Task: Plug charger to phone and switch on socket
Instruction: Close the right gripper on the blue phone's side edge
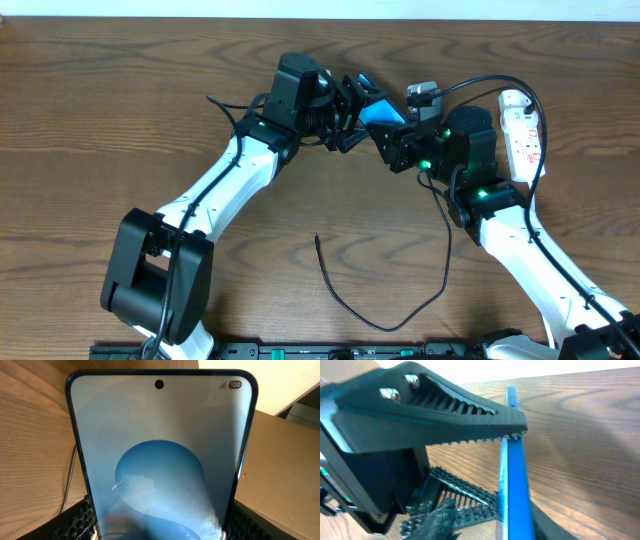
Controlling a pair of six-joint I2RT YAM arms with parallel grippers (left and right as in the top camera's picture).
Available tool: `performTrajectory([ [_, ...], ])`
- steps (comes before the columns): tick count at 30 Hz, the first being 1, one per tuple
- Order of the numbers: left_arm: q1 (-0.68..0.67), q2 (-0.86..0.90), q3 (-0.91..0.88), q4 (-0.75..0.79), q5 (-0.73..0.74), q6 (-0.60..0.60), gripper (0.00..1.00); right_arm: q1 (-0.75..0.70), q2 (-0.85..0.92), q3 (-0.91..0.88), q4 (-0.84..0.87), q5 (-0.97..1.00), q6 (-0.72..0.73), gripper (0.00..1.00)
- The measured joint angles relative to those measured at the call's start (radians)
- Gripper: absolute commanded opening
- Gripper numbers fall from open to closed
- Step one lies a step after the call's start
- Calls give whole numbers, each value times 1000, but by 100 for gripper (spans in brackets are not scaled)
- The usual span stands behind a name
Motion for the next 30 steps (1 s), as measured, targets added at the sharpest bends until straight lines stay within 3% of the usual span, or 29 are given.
performTrajectory([
  [21, 0, 0, 0, 0, 0, -2, 7, 0, 0, 0, -4, 32, -2, 15],
  [30, 0, 0, 0, 1, 0, -2, 8, -2, 0, 0, -8, 56, 5, 1],
])
